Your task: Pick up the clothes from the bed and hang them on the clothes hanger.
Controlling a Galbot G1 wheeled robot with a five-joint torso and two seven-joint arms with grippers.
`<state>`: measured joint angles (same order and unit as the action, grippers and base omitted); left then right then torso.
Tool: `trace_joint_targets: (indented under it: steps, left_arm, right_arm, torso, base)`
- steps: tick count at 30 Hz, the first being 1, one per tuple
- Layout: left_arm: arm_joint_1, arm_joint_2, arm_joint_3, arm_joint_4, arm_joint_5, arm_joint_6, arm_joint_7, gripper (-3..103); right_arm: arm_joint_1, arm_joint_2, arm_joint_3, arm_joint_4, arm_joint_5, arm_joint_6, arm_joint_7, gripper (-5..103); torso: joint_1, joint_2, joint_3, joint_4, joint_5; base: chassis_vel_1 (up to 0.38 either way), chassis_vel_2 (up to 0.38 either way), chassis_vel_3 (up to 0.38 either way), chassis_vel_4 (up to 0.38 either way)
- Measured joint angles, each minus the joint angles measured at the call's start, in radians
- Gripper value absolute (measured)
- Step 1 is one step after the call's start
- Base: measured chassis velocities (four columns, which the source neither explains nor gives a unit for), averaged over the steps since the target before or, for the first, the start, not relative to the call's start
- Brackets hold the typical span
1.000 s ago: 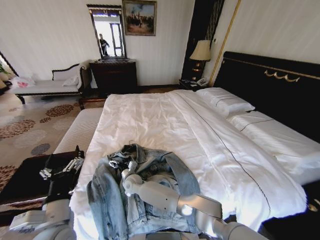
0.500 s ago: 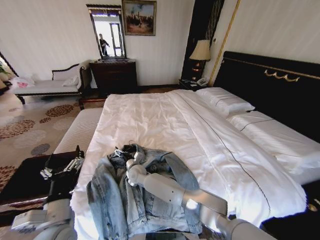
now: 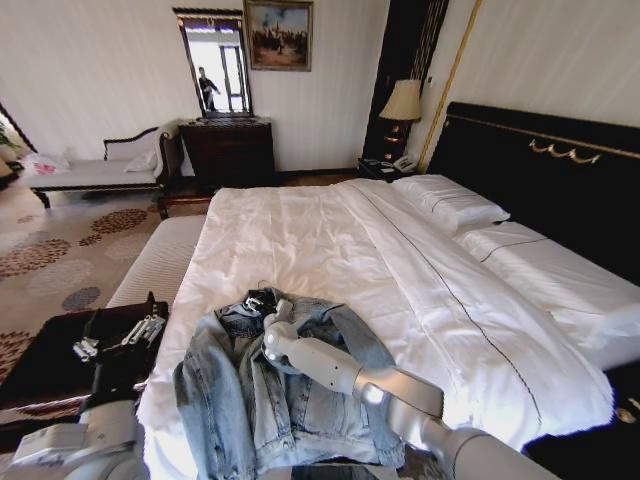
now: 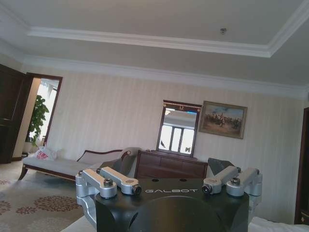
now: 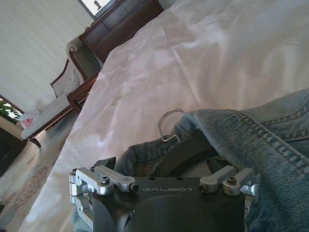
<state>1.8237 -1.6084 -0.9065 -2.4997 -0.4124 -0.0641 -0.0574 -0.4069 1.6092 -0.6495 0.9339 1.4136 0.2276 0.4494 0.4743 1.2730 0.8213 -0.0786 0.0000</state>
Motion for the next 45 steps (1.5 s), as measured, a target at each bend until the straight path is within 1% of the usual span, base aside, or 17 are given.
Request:
trace_joint_targets:
  steps: [7, 15, 23, 24, 26, 27, 28, 29, 31, 33, 34, 35, 37, 40, 42, 43, 45]
  left_arm:
    - [-0.004, 0.0, 0.001, 0.0, 0.003, 0.001, -0.001, 100]
    - [-0.007, 0.0, 0.0, 0.004, 0.004, 0.001, -0.001, 100]
    - [-0.008, 0.0, 0.001, 0.009, 0.007, 0.001, -0.002, 100]
    - [-0.008, 0.0, 0.001, 0.009, 0.008, 0.001, -0.002, 100]
    - [-0.006, 0.0, 0.002, 0.009, 0.011, 0.001, -0.003, 100]
    - [-0.006, 0.0, 0.002, 0.009, 0.011, 0.001, -0.003, 100]
    - [-0.004, 0.0, 0.003, 0.009, 0.014, 0.002, -0.003, 100]
    - [-0.003, 0.0, 0.004, 0.009, 0.016, 0.002, -0.003, 100]
    - [-0.002, 0.0, 0.004, 0.009, 0.019, 0.002, -0.003, 100]
    - [-0.001, 0.0, 0.005, 0.009, 0.019, 0.002, -0.003, 100]
    - [-0.001, 0.0, 0.005, 0.008, 0.02, 0.002, -0.003, 100]
    - [-0.001, 0.0, 0.005, 0.008, 0.02, 0.002, -0.003, 100]
    - [-0.001, 0.0, 0.005, 0.008, 0.02, 0.002, -0.003, 100]
    - [-0.003, 0.0, 0.006, 0.009, 0.021, 0.002, -0.003, 100]
    - [-0.005, 0.0, 0.008, 0.011, 0.023, 0.002, -0.003, 100]
    - [-0.005, 0.0, 0.008, 0.011, 0.023, 0.002, -0.003, 100]
    - [-0.006, 0.0, 0.008, 0.013, 0.024, 0.002, -0.003, 100]
  right_arm:
    - [0.0, 0.0, 0.024, -0.081, -0.005, -0.006, -0.039, 100]
    - [0.001, 0.0, 0.033, -0.097, -0.009, -0.007, -0.06, 100]
    - [0.01, -0.001, 0.066, -0.128, -0.007, -0.007, -0.107, 100]
    - [0.01, -0.001, 0.069, -0.132, -0.005, -0.007, -0.116, 103]
    - [0.012, -0.001, 0.074, -0.14, -0.002, -0.006, -0.13, 95]
    - [0.012, -0.001, 0.074, -0.14, -0.002, -0.006, -0.13, 95]
    - [0.012, -0.001, 0.076, -0.144, -0.002, -0.006, -0.135, 90]
    - [0.012, -0.001, 0.077, -0.146, -0.001, -0.006, -0.138, 90]
    - [0.011, -0.001, 0.079, -0.15, -0.001, -0.006, -0.144, 79]
    - [0.01, -0.001, 0.079, -0.153, -0.002, -0.006, -0.147, 79]
    - [0.009, -0.001, 0.08, -0.156, -0.003, -0.006, -0.15, 73]
    - [0.009, -0.001, 0.081, -0.158, -0.004, -0.006, -0.153, 62]
    - [0.009, -0.001, 0.081, -0.16, -0.005, -0.006, -0.154, 62]
    - [0.008, -0.001, 0.081, -0.165, -0.01, -0.007, -0.158, 47]
    - [0.008, -0.001, 0.082, -0.166, -0.012, -0.007, -0.159, 41]
    - [0.008, -0.001, 0.082, -0.166, -0.012, -0.007, -0.159, 41]
    - [0.007, -0.001, 0.087, -0.166, -0.016, -0.007, -0.161, 30]
  torso:
    - [0.0, 0.0, 0.0, 0.0, 0.0]
    - [0.0, 0.0, 0.0, 0.0, 0.0]
    - [0.0, 0.0, 0.0, -0.0001, 0.0]
    - [0.0, 0.0, 0.0, -0.0001, -0.0001]
    - [0.0, 0.0, 0.0, -0.0002, -0.0001]
    - [0.0, 0.0, 0.0, -0.0002, -0.0001]
    - [0.0, 0.0, 0.0, -0.0002, -0.0001]
    - [0.0, 0.0, 0.0, -0.0002, -0.0001]
    - [0.0, 0.0, 0.0, -0.0002, -0.0001]
    - [0.0, 0.0, 0.0, -0.0002, -0.0001]
    - [0.0, 0.0, 0.0, -0.0002, -0.0001]
    - [0.0, 0.0, 0.0, -0.0002, -0.0001]
    - [0.0, 0.0, 0.0, -0.0002, -0.0001]
    - [0.0, 0.0, 0.0, -0.0001, -0.0001]
    - [0.0, 0.0, 0.0, -0.0002, -0.0001]
    - [0.0, 0.0, 0.0, -0.0002, -0.0001]
    - [0.0, 0.0, 0.0, -0.0001, -0.0001]
  base:
    - [0.0, 0.0, 0.0, 0.0]
    - [0.0, 0.0, 0.0, 0.0]
    - [0.0, 0.0, 0.0, 0.0]
    - [0.0, 0.0, 0.0, 0.0]
    - [0.0, 0.0, 0.0, 0.0]
    - [0.0, 0.0, 0.0, 0.0]
    - [0.0, 0.0, 0.0, 0.0]
    - [0.0, 0.0, 0.0, 0.0]
    - [0.0, 0.0, 0.0, 0.0]
    - [0.0, 0.0, 0.0, 0.0]
    - [0.0, 0.0, 0.0, 0.0]
    - [0.0, 0.0, 0.0, 0.0]
    - [0.0, 0.0, 0.0, 0.0]
    - [0.0, 0.0, 0.0, 0.0]
    - [0.0, 0.0, 0.0, 0.0]
    - [0.0, 0.0, 0.0, 0.0]
    - [0.0, 0.0, 0.0, 0.0]
